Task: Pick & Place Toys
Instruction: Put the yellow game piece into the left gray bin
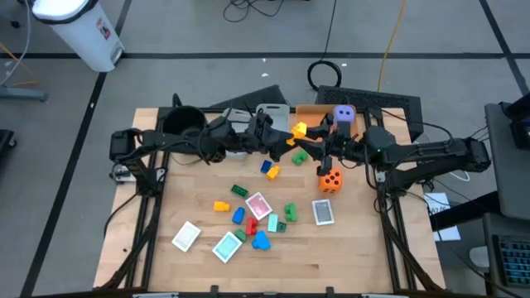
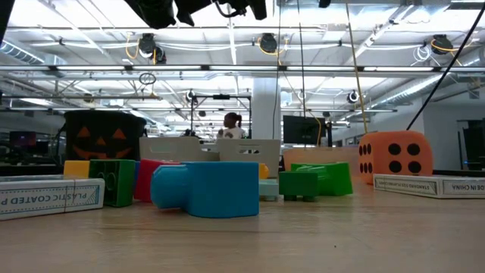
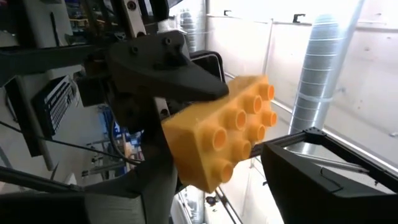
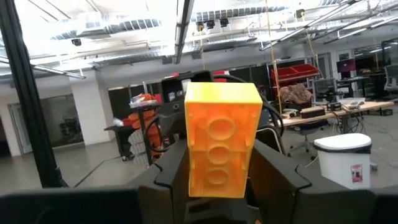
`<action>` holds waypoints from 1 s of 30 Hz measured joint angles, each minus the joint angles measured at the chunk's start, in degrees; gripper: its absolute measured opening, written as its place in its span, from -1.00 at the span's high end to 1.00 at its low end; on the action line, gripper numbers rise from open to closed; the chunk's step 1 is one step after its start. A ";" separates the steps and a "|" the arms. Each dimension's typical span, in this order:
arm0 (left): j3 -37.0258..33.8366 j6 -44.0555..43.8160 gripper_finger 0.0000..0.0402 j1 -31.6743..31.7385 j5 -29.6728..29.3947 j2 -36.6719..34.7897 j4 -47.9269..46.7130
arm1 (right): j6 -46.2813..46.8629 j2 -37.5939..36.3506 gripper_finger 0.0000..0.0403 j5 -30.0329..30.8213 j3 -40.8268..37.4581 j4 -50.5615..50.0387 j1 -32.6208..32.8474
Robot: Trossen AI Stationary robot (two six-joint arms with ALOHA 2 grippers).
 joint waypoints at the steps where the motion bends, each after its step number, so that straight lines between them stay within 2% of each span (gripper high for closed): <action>1: 0.00 -0.01 -0.16 0.00 0.02 -0.01 0.01 | 0.00 0.00 0.39 0.03 0.00 -0.02 0.00; 30: 0.00 0.34 -0.15 0.63 1.55 -0.09 1.90 | -1.56 -0.02 0.39 -1.56 0.02 -1.46 0.07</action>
